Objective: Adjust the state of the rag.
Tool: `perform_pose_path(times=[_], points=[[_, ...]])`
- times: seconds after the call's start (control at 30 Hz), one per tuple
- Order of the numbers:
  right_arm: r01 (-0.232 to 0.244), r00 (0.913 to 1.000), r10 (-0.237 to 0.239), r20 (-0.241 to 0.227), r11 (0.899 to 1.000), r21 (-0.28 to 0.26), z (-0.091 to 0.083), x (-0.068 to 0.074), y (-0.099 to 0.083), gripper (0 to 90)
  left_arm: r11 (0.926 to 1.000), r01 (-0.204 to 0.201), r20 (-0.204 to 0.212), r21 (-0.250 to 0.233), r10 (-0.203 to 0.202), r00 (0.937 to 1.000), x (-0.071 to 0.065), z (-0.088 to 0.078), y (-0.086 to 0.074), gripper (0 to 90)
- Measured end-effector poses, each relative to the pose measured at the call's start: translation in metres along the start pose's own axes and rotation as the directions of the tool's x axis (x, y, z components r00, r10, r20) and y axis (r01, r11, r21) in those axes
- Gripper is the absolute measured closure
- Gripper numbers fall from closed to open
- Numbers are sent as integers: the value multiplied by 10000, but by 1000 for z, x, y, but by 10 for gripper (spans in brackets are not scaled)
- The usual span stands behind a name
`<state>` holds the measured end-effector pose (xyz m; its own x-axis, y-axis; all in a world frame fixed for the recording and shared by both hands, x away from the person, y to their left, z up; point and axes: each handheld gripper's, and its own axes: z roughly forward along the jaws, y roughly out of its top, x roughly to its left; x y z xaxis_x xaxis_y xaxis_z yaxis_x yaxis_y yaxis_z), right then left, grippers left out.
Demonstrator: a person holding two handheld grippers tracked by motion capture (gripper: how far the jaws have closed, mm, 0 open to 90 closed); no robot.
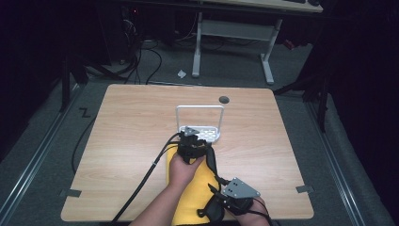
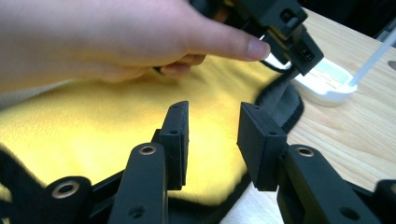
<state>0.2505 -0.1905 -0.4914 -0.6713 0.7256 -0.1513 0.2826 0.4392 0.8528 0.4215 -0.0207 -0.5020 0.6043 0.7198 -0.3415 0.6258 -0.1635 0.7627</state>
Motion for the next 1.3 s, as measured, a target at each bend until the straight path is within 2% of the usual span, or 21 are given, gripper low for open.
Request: perform_pose_path(times=[0.13,0.23,0.37,0.5,0.57,0.67,0.77,0.8,0.9,0.93,1.03,1.1,1.13,1.2,1.3], points=[[-164,9996,168,244,9997,-156,-3,-8,1,678,9997,-204,205,-146,207,9996,-6,-5,-2,503],[-217,9992,219,320,9997,-72,-2,-12,-1,703,9989,-325,250,-336,333,9991,-7,-14,-3,498],[-216,9991,209,359,9996,193,4,-17,-4,752,9974,-547,14,-479,548,9985,-3,-33,-9,512],[-419,9986,404,328,9979,494,11,-23,-8,790,9951,-888,-467,-428,868,9951,8,-59,-25,554],[-491,9985,474,286,9968,625,14,-25,-10,800,9954,-902,-694,-330,877,9937,15,-72,-35,574],[-518,9985,503,225,9957,765,19,-26,-11,809,9973,-699,-763,-217,680,9948,24,-89,-51,598],[-491,9987,474,206,9945,925,23,-25,-12,817,9955,-952,-838,-23,946,9920,27,-104,-69,616],[-498,9987,483,167,9939,983,26,-24,-12,818,9949,-1010,-676,25,1009,9926,29,-107,-74,611],[-499,9987,490,115,9934,1029,33,-26,-9,823,9946,-1015,-328,199,1021,9942,33,-109,-84,562],[-569,9984,563,91,9933,1008,37,-27,-7,825,9942,-1045,-342,265,1054,9938,34,-108,-86,566],[-568,9984,563,80,9917,1153,53,-32,1,827,9862,-1458,-679,790,1512,9862,36,-103,-88,643],[-595,9982,575,181,9884,1395,66,-37,5,827,9820,-1598,-753,1002,1677,9830,37,-99,-91,677],[-607,9981,584,195,9856,1579,73,-40,6,827,9802,-1679,-794,1046,1765,9811,37,-98,-92,688],[-607,9981,578,209,9804,1873,85,-46,7,827,9811,-1663,-773,985,1741,9817,37,-98,-93,690],[-799,9968,791,127,9719,2215,93,-50,4,826,9811,-1694,-691,937,1762,9819,38,-99,-93,691]])
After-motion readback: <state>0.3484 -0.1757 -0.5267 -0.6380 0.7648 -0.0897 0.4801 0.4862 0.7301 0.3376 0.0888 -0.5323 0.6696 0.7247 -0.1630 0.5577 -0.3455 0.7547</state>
